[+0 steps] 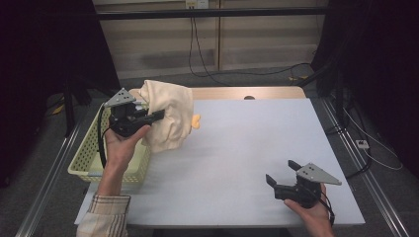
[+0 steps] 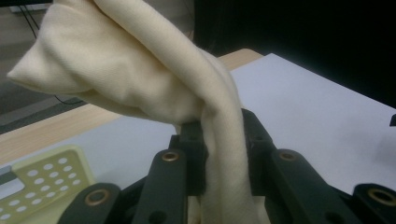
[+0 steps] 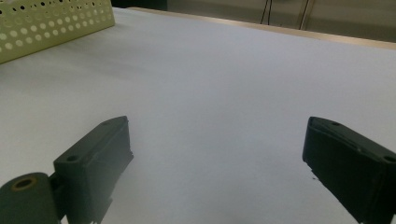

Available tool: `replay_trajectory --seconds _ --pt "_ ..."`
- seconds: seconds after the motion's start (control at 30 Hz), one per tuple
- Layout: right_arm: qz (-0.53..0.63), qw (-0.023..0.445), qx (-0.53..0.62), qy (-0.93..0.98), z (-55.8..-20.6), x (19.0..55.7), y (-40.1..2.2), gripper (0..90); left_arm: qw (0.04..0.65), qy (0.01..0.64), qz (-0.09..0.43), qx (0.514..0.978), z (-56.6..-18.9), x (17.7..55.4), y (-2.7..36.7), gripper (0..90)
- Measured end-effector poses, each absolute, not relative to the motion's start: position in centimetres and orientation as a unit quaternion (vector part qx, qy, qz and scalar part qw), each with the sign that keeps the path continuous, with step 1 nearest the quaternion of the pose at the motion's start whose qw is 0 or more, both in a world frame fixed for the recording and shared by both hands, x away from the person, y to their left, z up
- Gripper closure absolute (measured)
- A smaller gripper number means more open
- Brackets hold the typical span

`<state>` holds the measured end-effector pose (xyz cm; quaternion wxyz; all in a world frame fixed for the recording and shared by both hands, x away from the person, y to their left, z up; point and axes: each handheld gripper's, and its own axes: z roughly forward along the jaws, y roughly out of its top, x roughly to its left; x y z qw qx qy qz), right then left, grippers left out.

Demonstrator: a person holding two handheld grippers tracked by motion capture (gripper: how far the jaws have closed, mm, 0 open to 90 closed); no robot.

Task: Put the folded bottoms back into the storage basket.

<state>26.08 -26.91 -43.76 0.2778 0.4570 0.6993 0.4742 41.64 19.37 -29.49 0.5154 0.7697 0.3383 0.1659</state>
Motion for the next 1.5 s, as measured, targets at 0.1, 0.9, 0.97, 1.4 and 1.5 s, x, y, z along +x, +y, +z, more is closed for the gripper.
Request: replay_trajectory --seconds 0.1,0.9,0.97,1.4,1.5 --pt "0.474 0.278 0.457 0.699 -43.8 26.1 -26.9 7.8 0.516 0.341 0.169 0.768 -29.3 41.6 19.8 75.4" --pt "0.474 0.277 0.454 0.701 -43.8 26.2 -26.8 7.9 0.530 0.347 0.184 0.751 -26.8 38.9 22.9 75.3" --pt "0.474 0.277 0.454 0.701 -43.8 26.2 -26.8 7.9 0.530 0.347 0.186 0.751 -26.8 38.8 23.1 75.3" --pt "0.475 0.275 0.451 0.704 -43.8 26.1 -26.7 7.8 0.514 0.383 0.210 0.738 -27.6 39.0 26.9 75.3" --pt "0.475 0.275 0.450 0.704 -43.7 26.1 -26.7 7.8 0.513 0.391 0.209 0.735 -27.8 39.2 27.5 75.2"
